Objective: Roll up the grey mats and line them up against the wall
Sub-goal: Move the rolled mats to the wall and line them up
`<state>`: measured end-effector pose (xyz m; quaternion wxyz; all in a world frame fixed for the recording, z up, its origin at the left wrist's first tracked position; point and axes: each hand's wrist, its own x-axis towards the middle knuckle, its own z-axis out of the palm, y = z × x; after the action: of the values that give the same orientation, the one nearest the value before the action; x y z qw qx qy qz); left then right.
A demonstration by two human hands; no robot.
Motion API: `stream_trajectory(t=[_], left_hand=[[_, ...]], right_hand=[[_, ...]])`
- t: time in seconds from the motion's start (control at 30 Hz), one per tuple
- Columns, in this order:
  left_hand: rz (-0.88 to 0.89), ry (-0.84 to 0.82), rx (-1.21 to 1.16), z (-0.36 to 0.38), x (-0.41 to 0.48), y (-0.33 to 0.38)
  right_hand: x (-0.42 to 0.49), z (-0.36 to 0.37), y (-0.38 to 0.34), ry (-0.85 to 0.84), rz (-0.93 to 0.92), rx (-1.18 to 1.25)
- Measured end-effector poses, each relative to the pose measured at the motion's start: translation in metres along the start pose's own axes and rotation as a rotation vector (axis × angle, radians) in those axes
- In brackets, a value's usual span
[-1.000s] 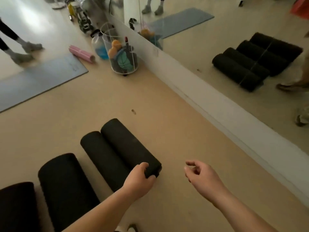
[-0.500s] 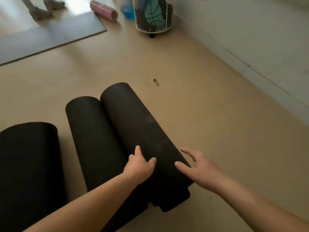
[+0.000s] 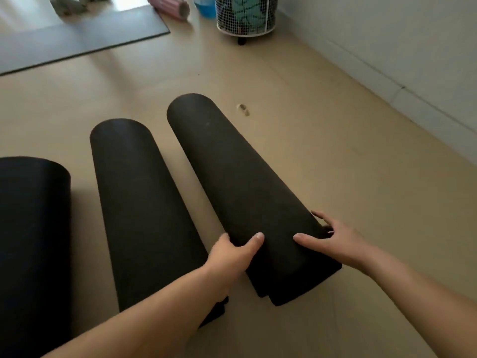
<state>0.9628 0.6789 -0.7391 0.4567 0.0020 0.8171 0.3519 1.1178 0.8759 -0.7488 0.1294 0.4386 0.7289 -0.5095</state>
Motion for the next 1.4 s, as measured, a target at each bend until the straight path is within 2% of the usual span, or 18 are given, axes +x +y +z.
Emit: stream_trajectory(t=[0.07, 0.2, 0.33, 0.43, 0.53, 0.63, 0.7, 0.77, 0.8, 0.87, 0.97, 1.0, 1.07, 1.13, 1.2, 1.23, 1.33, 1.4], left_hand=[[-0.008, -0.073, -0.116, 0.018, 0.001, -0.002], [-0.01, -0.09, -0.237, 0.036, -0.007, 0.015], [0.08, -0.151, -0.156, 0.049, -0.014, 0.026], [0.211, -0.173, 0.068, 0.064, -0.013, 0.037], [0.367, -0.16, 0.478, 0.075, -0.018, 0.054], [0.605, -0.105, 0.847, 0.085, -0.022, 0.063], [0.796, -0.11, 0.992, 0.091, -0.021, 0.062], [0.967, -0.119, 1.11, 0.097, -0.023, 0.06], [1.051, -0.116, 1.187, 0.1, -0.025, 0.056], [1.252, -0.064, 1.319, 0.107, -0.029, 0.04], [1.601, 0.085, 1.457, 0.107, -0.025, 0.009], [1.681, 0.125, 1.504, 0.103, -0.019, 0.001], [1.777, 0.171, 1.578, 0.087, -0.008, -0.011], [1.788, 0.052, 1.545, 0.068, 0.0, -0.021], [1.701, -0.109, 1.388, 0.053, 0.003, -0.027], [1.617, -0.113, 1.261, 0.048, 0.001, -0.027], [1.198, 0.053, 0.939, 0.041, -0.004, -0.006], [0.913, 0.033, 0.859, 0.038, -0.004, 0.014]], right_hand=[[-0.001, -0.003, 0.012, 0.013, -0.017, 0.088], [-0.014, -0.009, 0.019, -0.031, 0.036, 0.166], [-0.036, -0.001, 0.044, -0.004, 0.161, 0.301], [-0.059, 0.012, 0.071, 0.02, 0.223, 0.448], [-0.072, 0.034, 0.094, -0.01, 0.329, 0.549], [-0.078, 0.049, 0.096, -0.087, 0.419, 0.597], [-0.084, 0.047, 0.082, -0.234, 0.478, 0.397], [-0.093, 0.022, 0.063, -0.416, 0.447, -0.017], [-0.097, 0.001, 0.053, -0.443, 0.378, -0.245], [-0.108, -0.045, 0.03, -0.383, 0.164, -0.468], [-0.122, -0.094, 0.009, -0.053, -0.047, -0.422], [-0.121, -0.1, 0.01, 0.043, -0.082, -0.481], [-0.111, -0.092, 0.022, 0.063, -0.045, -0.698], [-0.101, -0.065, 0.043, -0.009, 0.015, -0.808], [-0.098, -0.037, 0.059, 0.034, 0.013, -0.843], [-0.098, -0.025, 0.063, 0.074, -0.002, -0.883], [-0.109, -0.004, 0.063, 0.162, -0.039, -0.945], [-0.116, 0.004, 0.059, 0.182, -0.072, -0.983]])
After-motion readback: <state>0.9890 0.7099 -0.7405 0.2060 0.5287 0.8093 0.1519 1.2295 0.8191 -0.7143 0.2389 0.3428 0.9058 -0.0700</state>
